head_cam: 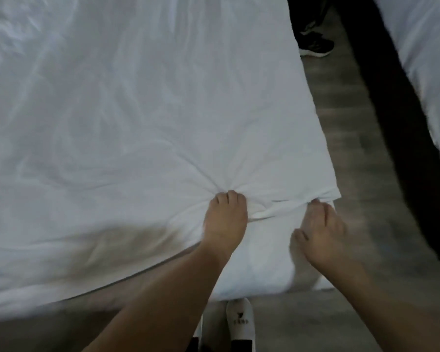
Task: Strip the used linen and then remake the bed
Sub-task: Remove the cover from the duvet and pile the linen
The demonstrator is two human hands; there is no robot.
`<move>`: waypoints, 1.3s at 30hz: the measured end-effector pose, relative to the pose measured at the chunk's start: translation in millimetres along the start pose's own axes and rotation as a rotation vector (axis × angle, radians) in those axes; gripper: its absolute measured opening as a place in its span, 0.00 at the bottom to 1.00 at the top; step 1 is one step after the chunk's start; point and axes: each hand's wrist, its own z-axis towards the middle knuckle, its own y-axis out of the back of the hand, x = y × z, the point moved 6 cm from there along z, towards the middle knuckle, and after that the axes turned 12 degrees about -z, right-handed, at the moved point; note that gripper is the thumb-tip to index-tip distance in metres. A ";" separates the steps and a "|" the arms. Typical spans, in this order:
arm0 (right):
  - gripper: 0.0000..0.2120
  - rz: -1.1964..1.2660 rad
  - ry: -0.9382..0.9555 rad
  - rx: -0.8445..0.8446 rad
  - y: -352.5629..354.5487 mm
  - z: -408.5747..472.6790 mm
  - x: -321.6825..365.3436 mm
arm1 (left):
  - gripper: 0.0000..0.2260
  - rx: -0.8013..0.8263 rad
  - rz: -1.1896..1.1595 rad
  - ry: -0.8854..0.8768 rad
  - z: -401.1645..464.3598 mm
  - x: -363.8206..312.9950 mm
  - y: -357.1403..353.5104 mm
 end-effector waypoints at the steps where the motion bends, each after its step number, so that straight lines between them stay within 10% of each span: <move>1: 0.41 0.016 -0.039 -0.033 -2.3 5.4 -1.4 | 0.16 -0.047 -0.008 0.007 8.4 3.7 8.7; 9: 0.41 -0.002 -0.115 -0.244 42.0 7.1 1.7 | 0.04 0.062 -0.173 -0.109 -68.7 27.8 181.0; 12: 0.32 -0.045 -0.026 -0.212 50.9 10.5 11.2 | 0.20 0.028 -0.173 -0.115 -110.1 67.1 215.5; 17: 0.09 0.009 0.065 -0.199 65.4 34.2 18.1 | 0.13 0.307 0.149 0.011 -105.7 77.6 148.2; 21: 0.01 0.159 0.134 -0.171 106.6 25.2 1.0 | 0.47 0.185 0.033 0.073 -63.8 36.8 86.1; 24: 0.09 0.190 0.263 -0.362 172.2 -12.4 8.1 | 0.55 0.128 -0.204 0.199 -35.0 0.2 64.7; 30: 0.01 0.186 0.511 -0.790 281.6 -105.5 76.4 | 0.12 -0.164 -0.699 -0.017 -46.5 9.8 144.9; 33: 0.03 0.347 0.545 -0.812 274.2 -141.5 98.9 | 0.12 -0.151 -0.787 -0.026 -76.5 51.3 177.1; 36: 0.07 0.309 0.395 -0.652 212.9 -131.4 87.3 | 0.03 -0.314 -0.507 -0.129 -111.1 106.9 212.2; 39: 0.10 0.109 0.285 -0.103 108.2 -109.8 67.8 | 0.06 -0.103 -0.177 0.070 -132.2 181.6 198.6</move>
